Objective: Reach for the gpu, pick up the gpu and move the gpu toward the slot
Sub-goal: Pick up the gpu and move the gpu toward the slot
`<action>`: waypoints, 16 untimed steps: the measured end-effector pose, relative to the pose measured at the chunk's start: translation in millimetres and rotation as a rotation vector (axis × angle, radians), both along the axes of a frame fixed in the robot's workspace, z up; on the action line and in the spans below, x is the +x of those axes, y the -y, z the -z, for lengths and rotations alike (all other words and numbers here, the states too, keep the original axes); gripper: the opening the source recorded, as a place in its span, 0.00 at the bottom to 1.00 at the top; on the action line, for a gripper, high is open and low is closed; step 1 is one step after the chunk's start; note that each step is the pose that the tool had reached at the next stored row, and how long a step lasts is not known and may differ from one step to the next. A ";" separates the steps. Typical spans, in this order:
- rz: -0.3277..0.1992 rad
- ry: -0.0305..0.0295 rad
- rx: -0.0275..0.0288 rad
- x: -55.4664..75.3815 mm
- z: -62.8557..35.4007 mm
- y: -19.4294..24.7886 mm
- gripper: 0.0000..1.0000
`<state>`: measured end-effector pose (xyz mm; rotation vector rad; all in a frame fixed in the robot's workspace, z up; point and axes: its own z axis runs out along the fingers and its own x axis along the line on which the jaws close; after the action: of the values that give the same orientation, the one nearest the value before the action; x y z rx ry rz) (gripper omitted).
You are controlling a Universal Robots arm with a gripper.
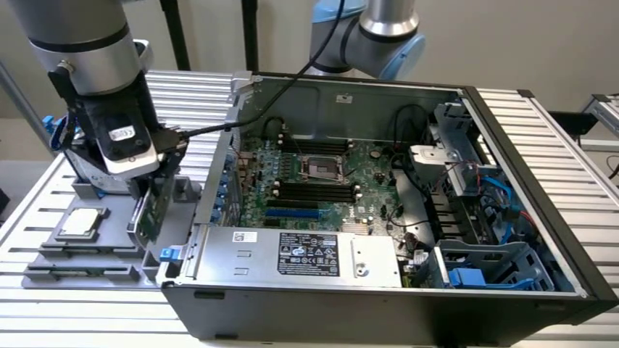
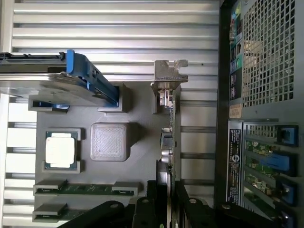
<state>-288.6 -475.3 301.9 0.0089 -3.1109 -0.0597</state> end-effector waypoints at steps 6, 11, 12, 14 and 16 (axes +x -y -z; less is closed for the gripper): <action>0.000 -0.0004 -0.0001 2.7 -27.3 0.0 0.26; 0.000 -0.0007 -0.0001 7.3 -49.6 0.0 0.26; 0.000 -0.0008 0.0000 8.9 -54.4 0.0 0.26; 0.000 -0.0011 -0.0001 12.0 -63.5 0.0 0.26; 0.000 -0.0012 0.0001 15.6 -72.6 0.0 0.26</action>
<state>-273.0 -475.3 374.5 0.0088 -3.1096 -0.0598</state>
